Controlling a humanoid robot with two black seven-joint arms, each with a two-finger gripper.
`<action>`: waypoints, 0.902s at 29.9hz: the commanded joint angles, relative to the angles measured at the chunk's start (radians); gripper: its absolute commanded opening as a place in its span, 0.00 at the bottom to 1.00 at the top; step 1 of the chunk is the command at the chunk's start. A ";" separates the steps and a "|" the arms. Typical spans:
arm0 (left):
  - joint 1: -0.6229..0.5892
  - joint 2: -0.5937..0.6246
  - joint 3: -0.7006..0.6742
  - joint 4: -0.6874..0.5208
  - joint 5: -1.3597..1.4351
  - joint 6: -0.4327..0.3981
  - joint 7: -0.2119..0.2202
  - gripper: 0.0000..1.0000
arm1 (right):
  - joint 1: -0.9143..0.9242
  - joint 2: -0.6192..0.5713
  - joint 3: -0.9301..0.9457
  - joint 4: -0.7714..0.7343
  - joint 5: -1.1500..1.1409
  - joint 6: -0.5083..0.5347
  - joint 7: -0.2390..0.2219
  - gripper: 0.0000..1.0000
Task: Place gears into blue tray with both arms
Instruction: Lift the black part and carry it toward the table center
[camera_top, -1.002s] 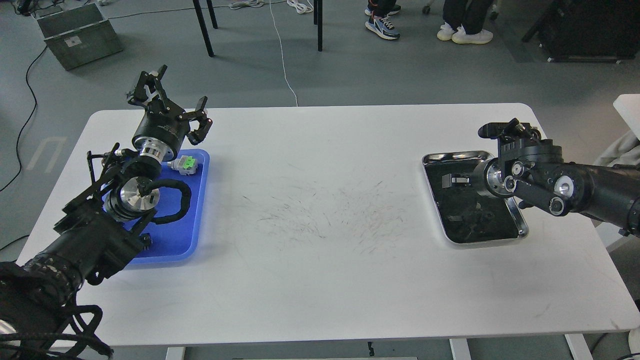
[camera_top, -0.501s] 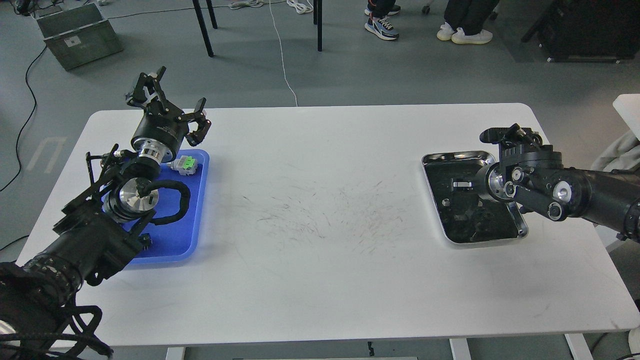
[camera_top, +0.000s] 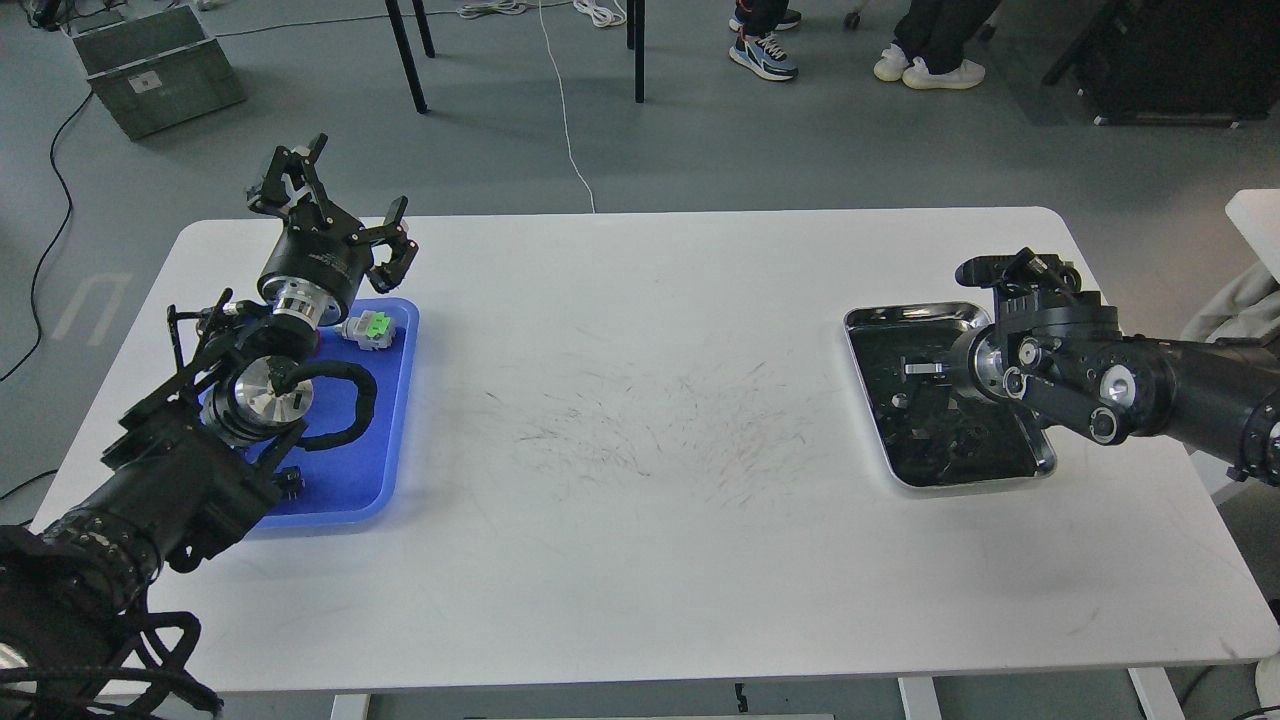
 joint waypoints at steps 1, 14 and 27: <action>0.000 0.009 0.000 0.000 0.000 0.000 0.000 0.98 | 0.001 0.001 -0.001 0.001 0.001 0.001 0.002 0.07; 0.000 0.014 0.000 0.001 -0.002 -0.003 0.000 0.98 | 0.100 -0.013 -0.001 0.054 0.015 0.011 0.002 0.02; 0.000 0.017 0.000 0.003 -0.002 0.001 0.000 0.98 | 0.334 -0.227 0.016 0.406 0.221 0.050 0.001 0.02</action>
